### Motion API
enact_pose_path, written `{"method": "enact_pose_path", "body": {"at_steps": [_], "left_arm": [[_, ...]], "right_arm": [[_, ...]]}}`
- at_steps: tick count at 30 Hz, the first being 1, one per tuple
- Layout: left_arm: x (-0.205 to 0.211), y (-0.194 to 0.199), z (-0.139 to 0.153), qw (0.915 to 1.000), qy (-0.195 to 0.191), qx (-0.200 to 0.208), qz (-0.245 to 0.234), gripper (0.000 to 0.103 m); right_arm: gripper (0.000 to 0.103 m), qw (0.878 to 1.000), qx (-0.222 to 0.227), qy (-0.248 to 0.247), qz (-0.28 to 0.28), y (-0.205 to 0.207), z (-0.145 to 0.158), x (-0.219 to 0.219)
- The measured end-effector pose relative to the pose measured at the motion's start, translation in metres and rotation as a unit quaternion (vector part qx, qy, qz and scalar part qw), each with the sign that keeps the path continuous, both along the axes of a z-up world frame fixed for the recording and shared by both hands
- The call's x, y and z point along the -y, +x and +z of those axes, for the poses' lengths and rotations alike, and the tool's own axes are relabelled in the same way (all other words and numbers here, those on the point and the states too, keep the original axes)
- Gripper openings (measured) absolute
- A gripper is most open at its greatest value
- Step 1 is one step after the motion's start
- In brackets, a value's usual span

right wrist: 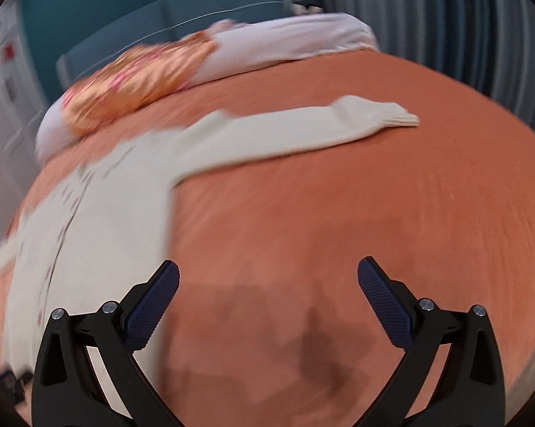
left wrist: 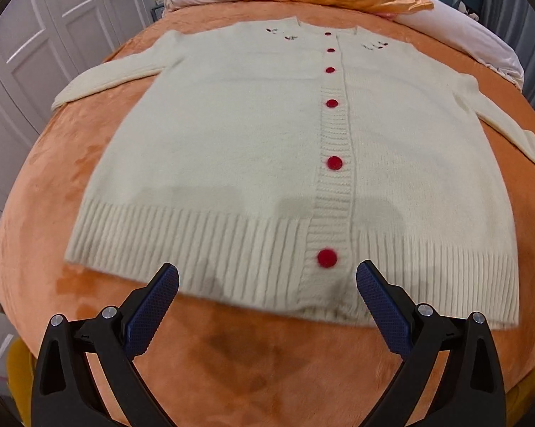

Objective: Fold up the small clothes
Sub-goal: 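Grasp the cardigan sleeve cuff with the right gripper and lift it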

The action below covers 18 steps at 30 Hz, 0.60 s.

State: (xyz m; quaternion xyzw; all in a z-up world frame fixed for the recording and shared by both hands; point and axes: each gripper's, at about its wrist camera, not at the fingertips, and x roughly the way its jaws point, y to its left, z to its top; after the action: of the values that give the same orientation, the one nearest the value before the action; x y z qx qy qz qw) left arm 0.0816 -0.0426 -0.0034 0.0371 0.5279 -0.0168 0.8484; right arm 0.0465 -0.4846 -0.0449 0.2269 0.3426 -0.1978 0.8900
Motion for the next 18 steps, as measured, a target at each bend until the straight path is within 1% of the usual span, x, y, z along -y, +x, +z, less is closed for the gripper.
{"method": "enact_pose_path", "body": {"at_steps": [3,6,8,10,11,14,16,18], "left_arm": [[0.008,0.008,-0.007,0.9997,-0.014,-0.019,-0.003,0.097],[0.019,0.013,-0.012,0.9998,0.002,-0.02,-0.001,0.094],[0.027,0.015,-0.016,0.9996,0.004,-0.023,-0.015,0.094],[0.035,0.018,-0.018,0.9992,0.015,-0.023,-0.028,0.096],[0.037,0.018,-0.018,0.9991,0.017,-0.02,-0.033,0.096],[0.044,0.022,-0.016,0.9986,0.003,-0.013,-0.052,0.096],[0.047,0.026,-0.017,0.998,-0.004,-0.016,-0.061,0.096],[0.051,0.028,-0.016,0.9975,0.005,-0.007,-0.07,0.096]], "right_arm": [[0.098,0.998,0.01,0.032,-0.049,0.021,-0.013,0.067],[0.098,0.995,0.024,0.064,-0.077,0.036,-0.024,0.108],[0.098,0.991,0.038,0.089,-0.096,0.045,-0.031,0.137],[0.098,0.985,0.052,0.118,-0.114,0.057,-0.04,0.161],[0.098,0.983,0.057,0.123,-0.12,0.06,-0.042,0.169],[0.098,0.978,0.077,0.143,-0.13,0.073,-0.05,0.188],[0.091,0.975,0.09,0.156,-0.127,0.082,-0.055,0.195],[0.061,0.974,0.09,0.167,-0.123,0.092,-0.058,0.198]]}}
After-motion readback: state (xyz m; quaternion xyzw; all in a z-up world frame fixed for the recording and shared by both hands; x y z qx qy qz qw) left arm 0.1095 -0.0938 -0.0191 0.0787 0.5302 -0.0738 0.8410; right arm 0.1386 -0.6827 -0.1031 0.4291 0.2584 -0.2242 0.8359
